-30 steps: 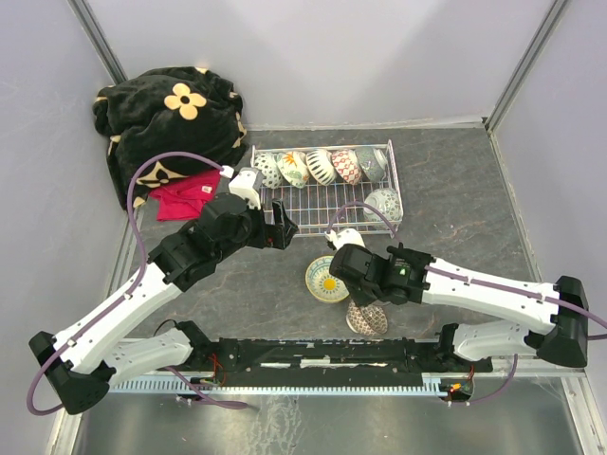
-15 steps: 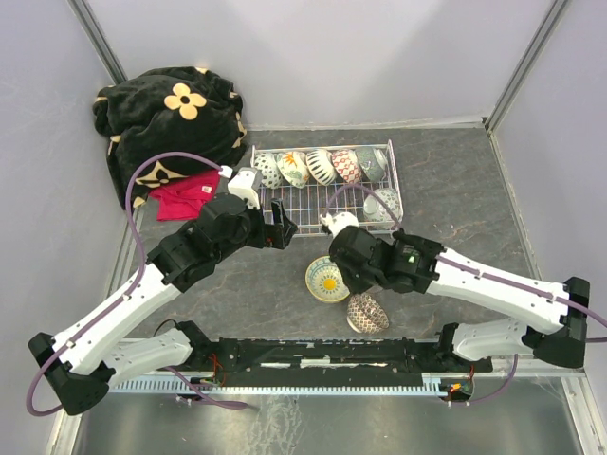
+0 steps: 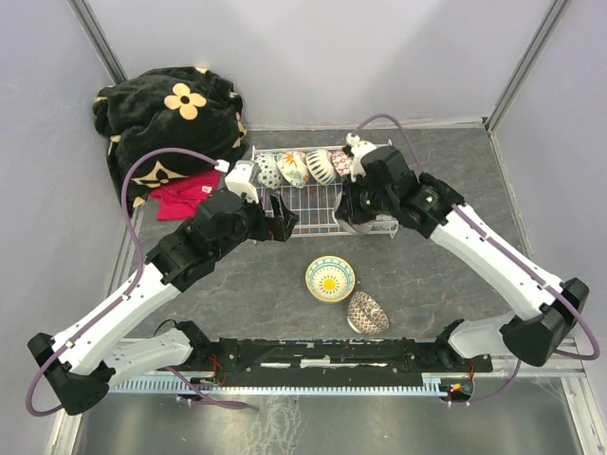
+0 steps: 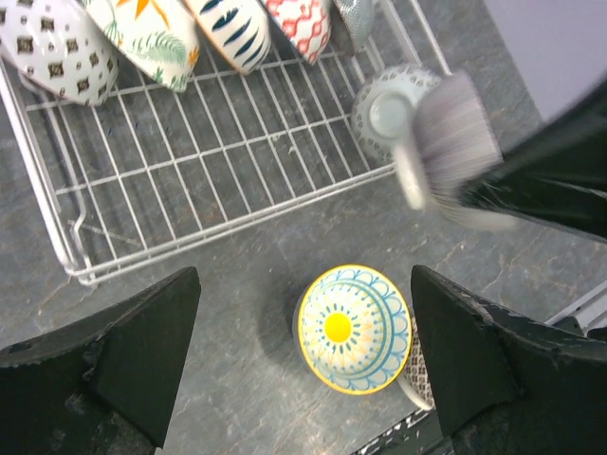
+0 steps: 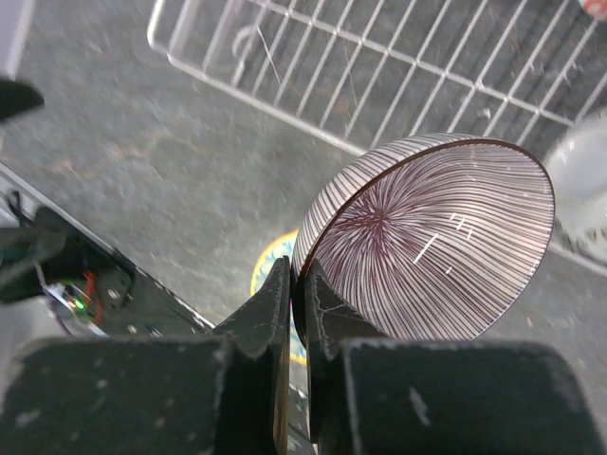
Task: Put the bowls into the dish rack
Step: Turn the bowl upside down on the dish rack.
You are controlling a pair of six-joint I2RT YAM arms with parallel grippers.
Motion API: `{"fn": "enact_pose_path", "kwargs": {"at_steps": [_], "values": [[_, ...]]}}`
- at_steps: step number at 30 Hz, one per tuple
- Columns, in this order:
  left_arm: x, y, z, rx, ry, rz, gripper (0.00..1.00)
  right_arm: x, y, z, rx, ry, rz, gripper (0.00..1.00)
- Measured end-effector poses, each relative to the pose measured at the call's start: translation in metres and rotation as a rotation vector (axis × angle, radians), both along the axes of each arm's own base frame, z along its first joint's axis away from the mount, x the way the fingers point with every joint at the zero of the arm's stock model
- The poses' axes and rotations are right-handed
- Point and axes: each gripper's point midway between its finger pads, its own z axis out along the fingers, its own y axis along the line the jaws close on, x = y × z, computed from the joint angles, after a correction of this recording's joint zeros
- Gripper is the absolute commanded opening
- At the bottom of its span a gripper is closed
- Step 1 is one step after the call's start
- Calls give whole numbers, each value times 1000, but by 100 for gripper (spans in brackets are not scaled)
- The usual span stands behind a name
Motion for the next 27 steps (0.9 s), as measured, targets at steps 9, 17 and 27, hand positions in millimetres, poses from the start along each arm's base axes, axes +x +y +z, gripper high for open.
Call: {"fn": "enact_pose_path", "kwargs": {"at_steps": [9,17,27], "values": [[23,-22,29,-78,-94,-21,96,81,11,-21,307,84,-51,3],[46,-45,7,-86,-91,-32,94,99,29,-74,421,185,-50,2],[58,-55,-27,-54,-55,-27,93,110,27,-98,491,161,-79,1]]}}
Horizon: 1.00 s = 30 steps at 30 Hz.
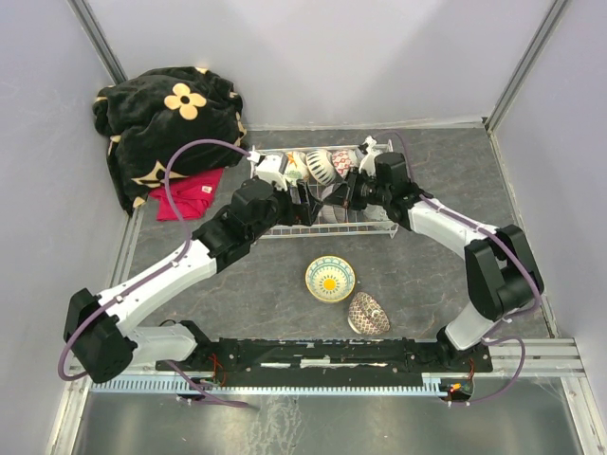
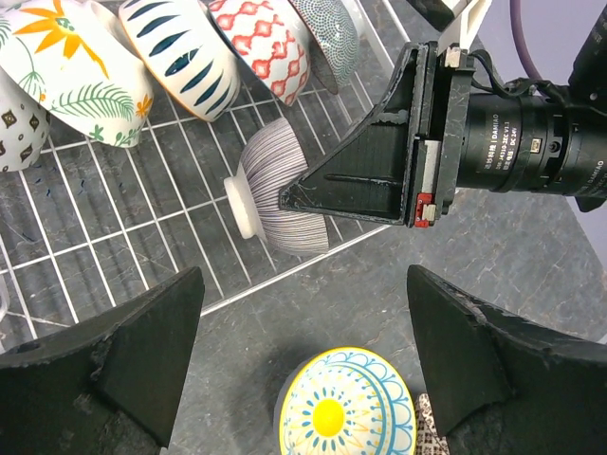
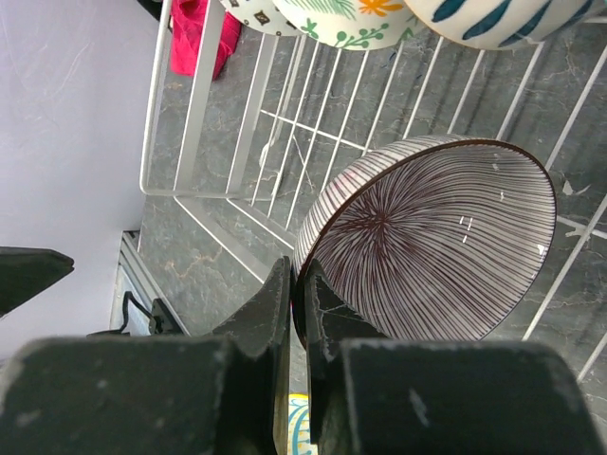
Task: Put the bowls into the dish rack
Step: Turn the bowl upside down on the dish rack.
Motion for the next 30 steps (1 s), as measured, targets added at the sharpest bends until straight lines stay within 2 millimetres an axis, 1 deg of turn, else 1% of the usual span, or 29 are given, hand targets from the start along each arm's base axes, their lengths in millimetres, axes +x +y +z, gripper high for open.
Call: {"fn": "enact_pose_path", "kwargs": {"at_steps": [5,10,13,20,26,30], "values": [[5,0,-7,11,1,21,92,4,-4,-14,34,32,-5,1],[11,1,-13,17,1,39,92,10,-3,-12,72,18,2,1],[15,2,-21,31,9,54,92,12,-4,-11,91,13,3,1],[20,3,-39,57,30,71,91,10,-9,-13,130,2,14,1],[26,4,-53,70,45,80,92,7,-19,-15,147,-11,13,1],[33,0,-59,66,47,78,92,6,-25,-16,159,-11,16,2]]}}
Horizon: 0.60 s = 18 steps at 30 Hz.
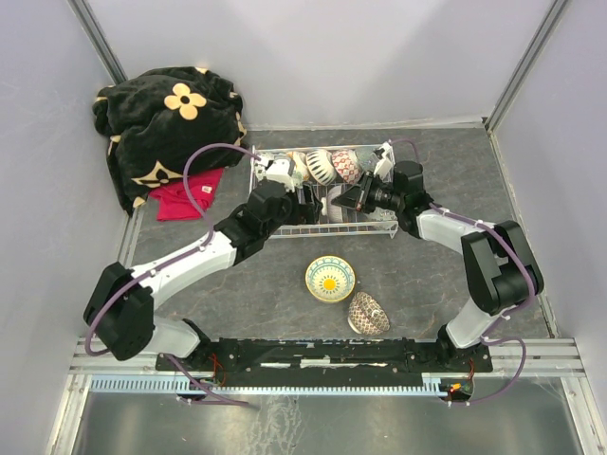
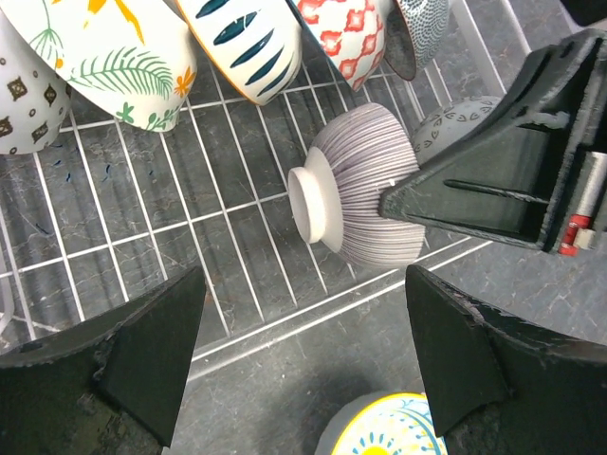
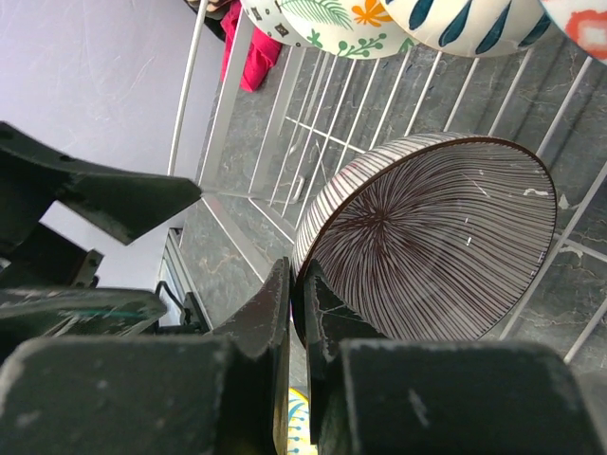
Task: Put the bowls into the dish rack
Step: Turn the bowl upside down on the dish rack.
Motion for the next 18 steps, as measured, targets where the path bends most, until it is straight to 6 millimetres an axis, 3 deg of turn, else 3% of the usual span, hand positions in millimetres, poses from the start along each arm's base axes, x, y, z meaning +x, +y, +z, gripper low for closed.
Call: {"fn": "enact_pose_path", "kwargs": {"at_steps": [9,18], "values": [[14,-15,-40,28,67,-34,92,-2,-6,-1,20,-12,14,5],[25,-42,-48,-15,64,-101,92,-4,-12,-2,8,-11,13,18]]}}
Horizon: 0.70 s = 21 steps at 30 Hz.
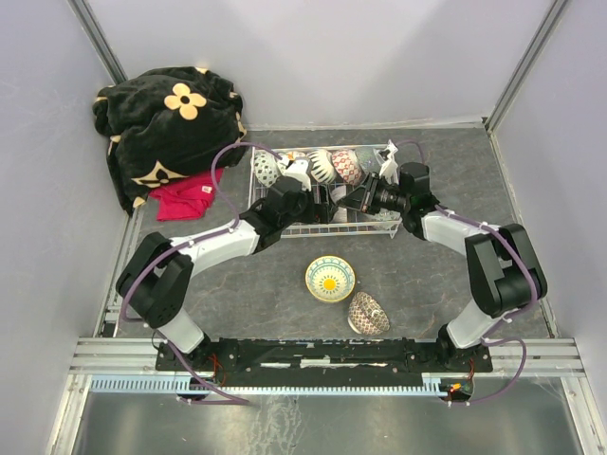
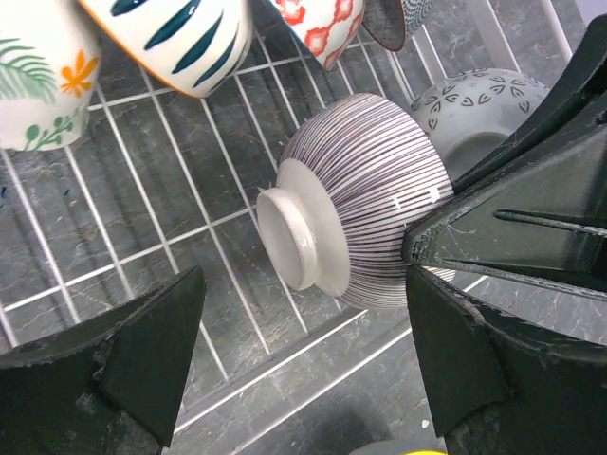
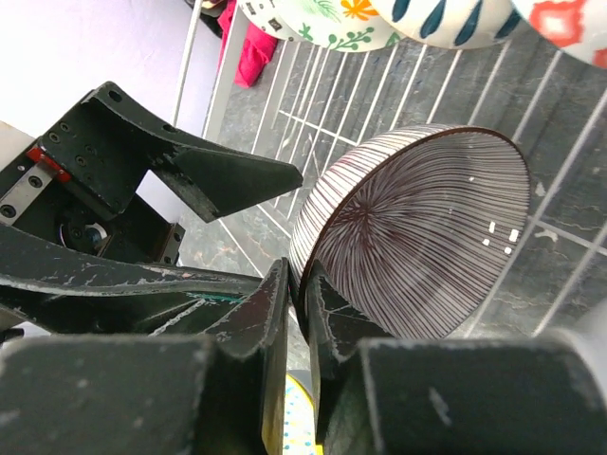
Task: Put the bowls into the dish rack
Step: Turn the bowl upside down on the dish rack.
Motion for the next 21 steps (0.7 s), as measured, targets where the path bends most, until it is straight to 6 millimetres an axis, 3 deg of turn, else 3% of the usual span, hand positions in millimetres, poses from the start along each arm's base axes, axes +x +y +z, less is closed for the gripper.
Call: {"fn": "enact_pose_path", "kwargs": {"at_steps": [9,21], "values": [[4,-18,-4,-30,6,-57,91,1,-20,-3,-61,6,-51,23],[5,-30,0,-83,2,-89,91,-18,-50,-11,-223,62,-116,39]]}}
